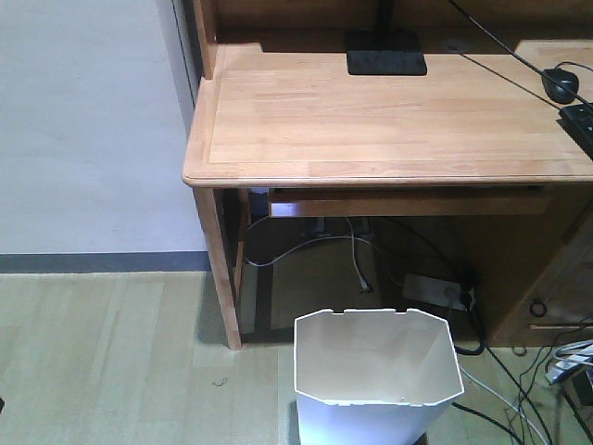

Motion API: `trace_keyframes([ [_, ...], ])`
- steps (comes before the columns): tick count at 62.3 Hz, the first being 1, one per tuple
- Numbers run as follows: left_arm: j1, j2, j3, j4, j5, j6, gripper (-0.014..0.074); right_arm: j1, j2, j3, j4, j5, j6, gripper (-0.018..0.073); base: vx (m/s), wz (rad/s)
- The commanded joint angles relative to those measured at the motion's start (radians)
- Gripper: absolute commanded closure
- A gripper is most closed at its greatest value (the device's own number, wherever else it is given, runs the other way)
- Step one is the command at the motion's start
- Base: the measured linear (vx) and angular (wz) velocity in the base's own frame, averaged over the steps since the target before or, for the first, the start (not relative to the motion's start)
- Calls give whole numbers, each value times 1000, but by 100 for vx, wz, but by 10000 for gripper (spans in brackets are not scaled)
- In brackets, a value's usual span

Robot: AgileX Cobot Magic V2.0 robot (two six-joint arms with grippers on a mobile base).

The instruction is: Move trash bin to bedside with robot

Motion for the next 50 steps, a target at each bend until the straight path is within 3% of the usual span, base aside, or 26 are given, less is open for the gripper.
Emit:
trace_keyframes([
  [1,-2,-14,19,-3,-69,-4,603,0,-12,7,-10,-74,-3,569,0,0],
  [50,-2,-14,19,-3,-69,-4,603,0,-12,7,-10,-74,-3,569,0,0],
])
